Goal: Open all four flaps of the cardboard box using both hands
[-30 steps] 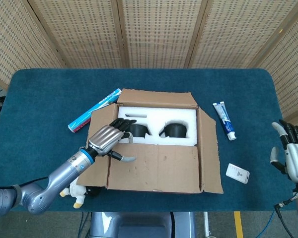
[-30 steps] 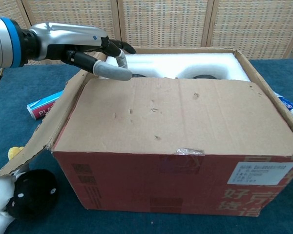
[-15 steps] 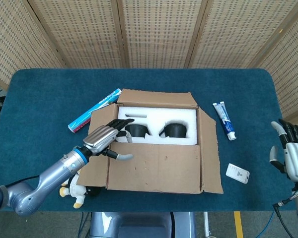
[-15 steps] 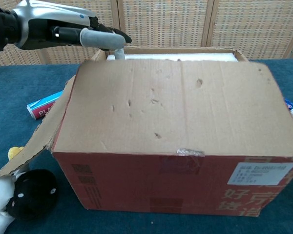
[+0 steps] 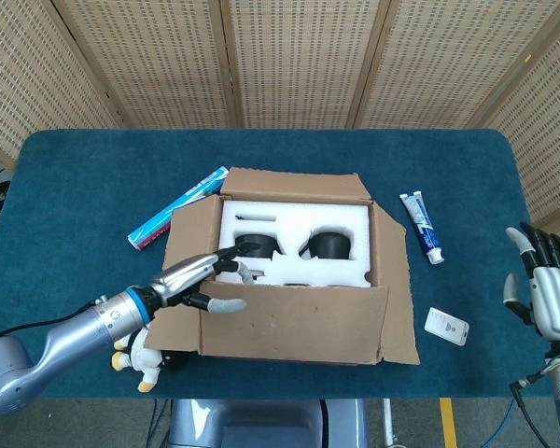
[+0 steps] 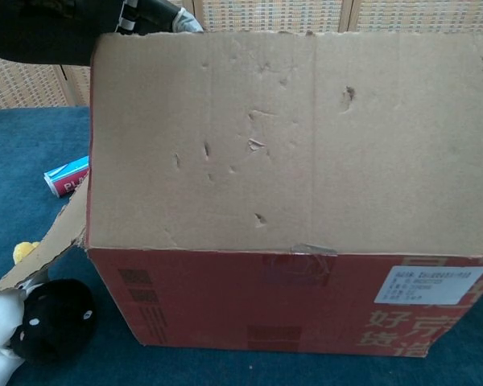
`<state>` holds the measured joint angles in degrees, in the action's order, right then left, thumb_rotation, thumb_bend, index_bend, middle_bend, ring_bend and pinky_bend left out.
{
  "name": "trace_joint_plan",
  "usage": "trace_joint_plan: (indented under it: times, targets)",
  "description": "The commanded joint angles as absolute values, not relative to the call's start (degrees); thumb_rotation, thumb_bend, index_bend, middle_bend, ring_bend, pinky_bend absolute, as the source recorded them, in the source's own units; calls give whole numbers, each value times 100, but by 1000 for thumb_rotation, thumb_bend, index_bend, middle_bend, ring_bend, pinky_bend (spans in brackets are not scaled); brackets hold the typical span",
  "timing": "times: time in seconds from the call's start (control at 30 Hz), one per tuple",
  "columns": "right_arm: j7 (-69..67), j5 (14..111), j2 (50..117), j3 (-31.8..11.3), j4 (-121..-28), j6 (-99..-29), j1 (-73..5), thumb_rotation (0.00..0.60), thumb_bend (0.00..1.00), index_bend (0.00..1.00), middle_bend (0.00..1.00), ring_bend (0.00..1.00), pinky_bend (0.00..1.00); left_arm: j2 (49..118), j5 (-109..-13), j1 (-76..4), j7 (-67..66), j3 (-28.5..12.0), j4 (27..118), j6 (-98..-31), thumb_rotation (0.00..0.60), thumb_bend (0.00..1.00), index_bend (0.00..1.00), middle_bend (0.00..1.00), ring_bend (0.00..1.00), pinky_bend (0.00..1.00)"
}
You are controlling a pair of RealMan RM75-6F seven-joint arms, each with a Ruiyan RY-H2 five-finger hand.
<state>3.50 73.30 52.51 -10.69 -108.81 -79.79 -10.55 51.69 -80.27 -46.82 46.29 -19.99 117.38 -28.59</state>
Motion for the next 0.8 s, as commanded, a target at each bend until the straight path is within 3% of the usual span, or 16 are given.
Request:
trace_joint_plan:
  times: [0.03,0.27,0.57,0.8]
  targets:
    - [366,7319,5252,-1076,-10892,-7981,-1060,600,722,99,50,0,0,4765,-9611,-4613,6643,-1900,11784,-2890,174,115,419,0,0,0]
    - [410,7299,5245,-1082,-10928,-7996,-1057,600,722,99,51,0,0,4503,-11938,-5324,9459,-566,11025,-4470,174,115,419,0,0,0]
    - [435,7288,5239,-1083,-10954,-8006,-1053,600,721,99,50,0,0,4548,-12925,-5959,10945,441,10274,-5830,172,119,419,0,0,0]
    - [438,7283,5233,-1077,-10973,-8032,-1033,600,720,99,50,0,0,4577,-13117,-6275,11168,961,10091,-6405,170,121,418,0,0,0]
